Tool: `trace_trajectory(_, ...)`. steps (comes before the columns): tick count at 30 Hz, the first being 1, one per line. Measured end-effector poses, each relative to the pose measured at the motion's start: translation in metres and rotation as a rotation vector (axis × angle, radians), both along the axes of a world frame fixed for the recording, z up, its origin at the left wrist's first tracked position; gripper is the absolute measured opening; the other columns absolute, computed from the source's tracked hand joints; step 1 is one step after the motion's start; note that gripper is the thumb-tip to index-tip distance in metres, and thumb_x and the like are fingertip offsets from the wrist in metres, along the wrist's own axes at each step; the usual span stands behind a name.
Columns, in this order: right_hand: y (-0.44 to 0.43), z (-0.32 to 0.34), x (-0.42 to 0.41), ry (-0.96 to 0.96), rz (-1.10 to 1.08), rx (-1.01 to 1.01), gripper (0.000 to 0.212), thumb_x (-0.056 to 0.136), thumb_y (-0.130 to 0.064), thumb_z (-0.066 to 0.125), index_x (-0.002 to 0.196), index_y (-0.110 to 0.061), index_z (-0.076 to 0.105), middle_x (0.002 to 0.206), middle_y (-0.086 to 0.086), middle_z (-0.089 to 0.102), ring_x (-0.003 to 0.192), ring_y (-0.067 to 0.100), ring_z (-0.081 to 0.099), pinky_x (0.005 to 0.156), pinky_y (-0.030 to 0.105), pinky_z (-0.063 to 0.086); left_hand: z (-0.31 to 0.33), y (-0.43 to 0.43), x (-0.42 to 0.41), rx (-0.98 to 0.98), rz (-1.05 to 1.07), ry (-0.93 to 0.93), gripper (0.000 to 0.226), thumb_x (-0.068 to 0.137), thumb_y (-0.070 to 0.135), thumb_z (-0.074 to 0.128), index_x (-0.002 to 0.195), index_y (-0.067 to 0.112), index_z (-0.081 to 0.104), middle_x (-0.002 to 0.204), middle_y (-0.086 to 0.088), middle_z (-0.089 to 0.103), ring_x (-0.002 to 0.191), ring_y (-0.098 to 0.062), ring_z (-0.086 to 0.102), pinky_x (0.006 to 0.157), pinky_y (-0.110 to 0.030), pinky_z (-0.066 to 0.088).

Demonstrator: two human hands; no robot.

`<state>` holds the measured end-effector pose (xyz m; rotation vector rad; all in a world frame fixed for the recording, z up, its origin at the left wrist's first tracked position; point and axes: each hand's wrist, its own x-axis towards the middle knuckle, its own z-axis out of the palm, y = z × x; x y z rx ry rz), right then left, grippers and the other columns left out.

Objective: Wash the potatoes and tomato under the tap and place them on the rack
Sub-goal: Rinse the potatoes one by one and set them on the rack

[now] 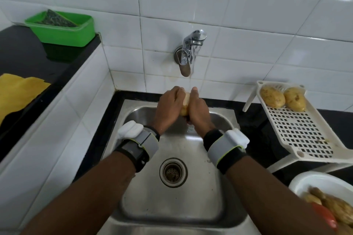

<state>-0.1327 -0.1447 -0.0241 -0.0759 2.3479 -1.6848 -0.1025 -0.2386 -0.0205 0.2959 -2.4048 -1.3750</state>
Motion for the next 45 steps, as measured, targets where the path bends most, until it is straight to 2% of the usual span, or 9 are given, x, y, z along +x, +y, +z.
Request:
trace_trajectory(4,0.001,-0.009,0.011,0.322,0.025,0.092,0.056,0.103,-0.05,0.026,0.09,-0.006,0.057,0.088,0.008,0.064,0.085,0.023,0.061,0.083,0.043,0.048,0.004,0.001,-0.004,0.264,0.078,-0.28,0.039,0.1,0.045,0.032,0.09,0.018,0.057,0.092,-0.005,0.063,0.08,-0.019,0.059,0.071,-0.035,0.048)
trace_trajectory(10,0.006,-0.019,0.023,0.582,0.171,0.188,0.035,0.103,-0.036,0.034,0.119,-0.009,0.048,0.11,0.004,0.052,0.098,0.016,0.047,0.085,0.026,0.04,0.009,-0.005,-0.001,0.674,0.05,-0.412,0.047,0.097,0.052,0.042,0.086,0.01,0.061,0.07,-0.009,0.06,0.056,-0.02,0.054,0.047,-0.025,0.041)
trace_trajectory(17,0.002,-0.008,0.006,0.274,0.136,0.044,0.063,0.095,-0.054,0.02,0.1,-0.005,0.061,0.087,0.017,0.068,0.078,0.03,0.067,0.068,0.048,0.056,0.002,0.002,0.002,0.177,0.042,-0.13,0.037,0.1,0.045,0.04,0.102,0.011,0.053,0.086,0.002,0.058,0.075,-0.007,0.056,0.06,-0.024,0.041)
trace_trajectory(24,0.008,0.014,-0.003,-0.304,0.187,-0.236,0.047,0.104,-0.033,0.022,0.089,-0.004,0.056,0.058,0.012,0.059,0.044,0.019,0.051,0.037,0.02,0.034,-0.003,-0.001,0.006,0.026,-0.12,0.136,0.032,0.101,0.035,0.036,0.097,0.01,0.056,0.083,-0.005,0.061,0.074,-0.018,0.06,0.064,-0.033,0.049)
trace_trajectory(31,0.003,0.0,0.007,0.275,0.096,0.268,0.05,0.105,-0.04,0.023,0.092,-0.006,0.058,0.087,0.019,0.063,0.075,0.026,0.055,0.072,0.034,0.043,-0.002,0.012,0.0,0.132,0.072,-0.059,0.036,0.104,0.026,0.032,0.087,0.005,0.055,0.071,0.001,0.055,0.067,-0.011,0.052,0.065,-0.03,0.038)
trace_trajectory(34,0.005,-0.014,0.013,0.398,0.074,0.176,0.044,0.103,-0.044,0.033,0.098,-0.005,0.054,0.096,0.011,0.058,0.086,0.021,0.053,0.077,0.031,0.041,0.001,0.009,-0.005,0.251,0.101,-0.228,0.039,0.104,0.031,0.03,0.095,0.008,0.059,0.086,-0.006,0.063,0.088,-0.025,0.059,0.08,-0.033,0.046)
trace_trajectory(36,0.007,-0.02,0.017,0.511,0.111,0.225,0.035,0.103,-0.033,0.04,0.118,-0.003,0.05,0.113,0.012,0.052,0.1,0.021,0.048,0.085,0.027,0.039,-0.003,0.003,-0.009,0.466,0.1,-0.36,0.044,0.103,0.043,0.032,0.105,0.01,0.062,0.107,-0.015,0.067,0.101,-0.031,0.062,0.089,-0.043,0.052)
trace_trajectory(41,0.015,-0.032,0.021,0.682,0.208,0.268,0.035,0.105,-0.02,0.039,0.135,-0.005,0.044,0.134,0.013,0.047,0.119,0.02,0.043,0.098,0.021,0.035,-0.002,-0.002,-0.008,1.039,0.048,-0.484,0.044,0.095,0.049,0.052,0.118,0.013,0.062,0.112,-0.013,0.066,0.1,-0.027,0.063,0.068,-0.037,0.054)
trace_trajectory(45,0.011,-0.029,0.025,0.561,0.216,0.173,0.044,0.106,-0.036,0.026,0.136,-0.01,0.046,0.133,0.006,0.055,0.123,0.014,0.049,0.106,0.027,0.038,-0.006,0.007,-0.01,0.802,0.088,-0.34,0.035,0.097,0.037,0.047,0.117,0.01,0.059,0.11,-0.012,0.066,0.097,-0.022,0.063,0.072,-0.033,0.052)
